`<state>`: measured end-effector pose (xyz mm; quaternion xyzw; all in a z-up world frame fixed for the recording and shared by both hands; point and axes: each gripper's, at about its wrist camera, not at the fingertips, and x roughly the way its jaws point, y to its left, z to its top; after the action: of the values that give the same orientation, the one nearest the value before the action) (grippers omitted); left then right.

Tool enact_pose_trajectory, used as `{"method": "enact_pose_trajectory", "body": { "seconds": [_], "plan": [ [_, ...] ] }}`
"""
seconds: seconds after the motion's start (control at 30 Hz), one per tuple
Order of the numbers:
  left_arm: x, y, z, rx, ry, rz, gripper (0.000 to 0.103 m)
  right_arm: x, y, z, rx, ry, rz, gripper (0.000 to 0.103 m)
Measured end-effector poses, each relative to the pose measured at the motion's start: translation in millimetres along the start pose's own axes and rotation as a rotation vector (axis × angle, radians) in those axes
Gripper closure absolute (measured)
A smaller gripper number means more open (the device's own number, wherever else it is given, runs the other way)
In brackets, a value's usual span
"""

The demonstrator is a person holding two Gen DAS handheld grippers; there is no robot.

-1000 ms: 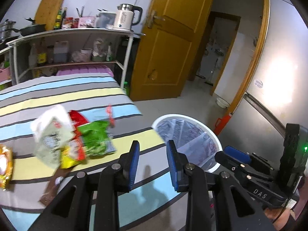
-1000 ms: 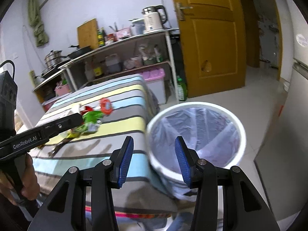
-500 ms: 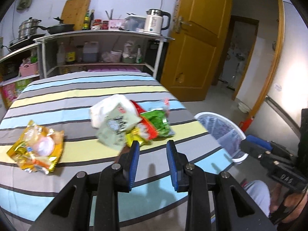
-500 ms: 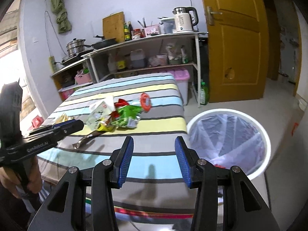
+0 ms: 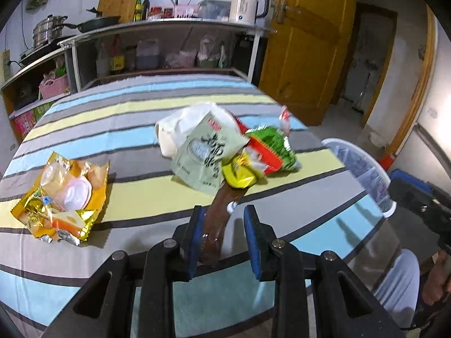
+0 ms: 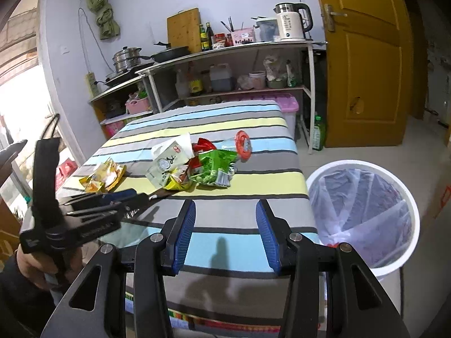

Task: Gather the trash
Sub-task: 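Return the left tool to the table and grasp the brown wrapper, then grasp the yellow snack bag with the right tool while the left tool holds the brown wrapper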

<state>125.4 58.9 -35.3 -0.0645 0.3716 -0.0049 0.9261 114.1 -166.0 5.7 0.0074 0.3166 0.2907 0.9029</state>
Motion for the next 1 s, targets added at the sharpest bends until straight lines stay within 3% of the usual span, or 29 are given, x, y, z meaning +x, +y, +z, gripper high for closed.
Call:
{"method": "enact_pose_trajectory", "body": {
  "seconds": [0.17, 0.33, 0.67, 1.0],
  "plan": [
    [11, -1, -1, 0.02, 0.053, 0.035, 0.073, 12, 3, 3, -0.005, 0.016, 0.013, 0.057],
    [8, -5, -4, 0.05, 0.046, 0.055, 0.076, 26, 8, 10, -0.012, 0.029, 0.037, 0.057],
    [-12, 11, -18, -0.015, 0.015, -0.034, 0.081, 71, 26, 25, -0.015, 0.081, 0.106, 0.057],
    [-26, 38, -24, -0.075, -0.026, -0.052, 0.081, 122, 47, 35, -0.04, 0.158, 0.116, 0.057]
  ]
}}
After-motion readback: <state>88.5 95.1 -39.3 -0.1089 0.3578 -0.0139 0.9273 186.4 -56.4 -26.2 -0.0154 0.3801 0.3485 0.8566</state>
